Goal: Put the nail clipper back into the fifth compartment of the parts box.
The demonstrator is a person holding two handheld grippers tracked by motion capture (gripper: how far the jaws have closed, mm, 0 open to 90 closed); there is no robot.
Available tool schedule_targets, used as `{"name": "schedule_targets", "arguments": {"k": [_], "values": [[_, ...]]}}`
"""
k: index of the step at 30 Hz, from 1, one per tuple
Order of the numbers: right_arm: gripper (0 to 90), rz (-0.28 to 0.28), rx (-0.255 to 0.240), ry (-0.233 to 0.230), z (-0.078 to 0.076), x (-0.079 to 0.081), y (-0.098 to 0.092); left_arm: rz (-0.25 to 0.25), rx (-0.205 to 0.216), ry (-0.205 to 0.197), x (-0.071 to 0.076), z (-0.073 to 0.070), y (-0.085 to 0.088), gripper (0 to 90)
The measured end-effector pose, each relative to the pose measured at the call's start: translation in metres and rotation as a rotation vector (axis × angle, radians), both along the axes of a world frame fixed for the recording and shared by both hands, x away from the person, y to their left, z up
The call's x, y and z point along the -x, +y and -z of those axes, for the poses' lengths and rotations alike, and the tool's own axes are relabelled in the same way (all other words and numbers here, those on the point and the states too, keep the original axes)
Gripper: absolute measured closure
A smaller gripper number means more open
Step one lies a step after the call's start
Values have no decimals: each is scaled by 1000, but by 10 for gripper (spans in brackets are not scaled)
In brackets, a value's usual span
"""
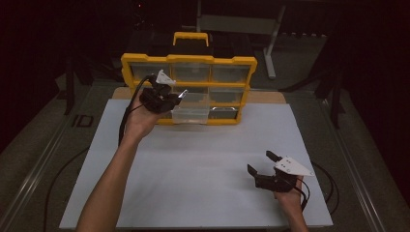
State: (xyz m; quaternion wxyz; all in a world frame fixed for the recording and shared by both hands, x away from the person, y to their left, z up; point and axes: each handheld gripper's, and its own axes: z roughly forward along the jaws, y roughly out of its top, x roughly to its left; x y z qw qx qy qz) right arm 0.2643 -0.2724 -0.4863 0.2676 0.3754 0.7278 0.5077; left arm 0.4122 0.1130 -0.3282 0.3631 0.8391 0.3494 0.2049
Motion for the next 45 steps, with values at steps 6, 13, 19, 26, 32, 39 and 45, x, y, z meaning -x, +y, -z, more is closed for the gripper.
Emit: {"name": "schedule_targets", "arguments": {"k": [6, 13, 19, 26, 32, 39, 45], "values": [[111, 0, 2, 1, 0, 0, 1, -13, 12, 38, -4, 2, 1, 795], [111, 0, 4, 1, 0, 0, 1, -14, 32, 64, -8, 2, 1, 790], [111, 2, 4, -1, 0, 0, 0, -90, 142, 84, -12, -1, 9, 186], [111, 1, 5, 2, 0, 0, 1, -98, 130, 97, -12, -2, 13, 46], [111, 1, 6, 1, 0, 0, 1, -101, 124, 90, -11, -3, 15, 44], [111, 5, 5, 0, 0, -1, -1, -91, 103, 77, -7, -6, 18, 38], [111, 4, 7, -1, 1, -1, 0, -68, 103, 73, -2, -10, 22, 40]]}}
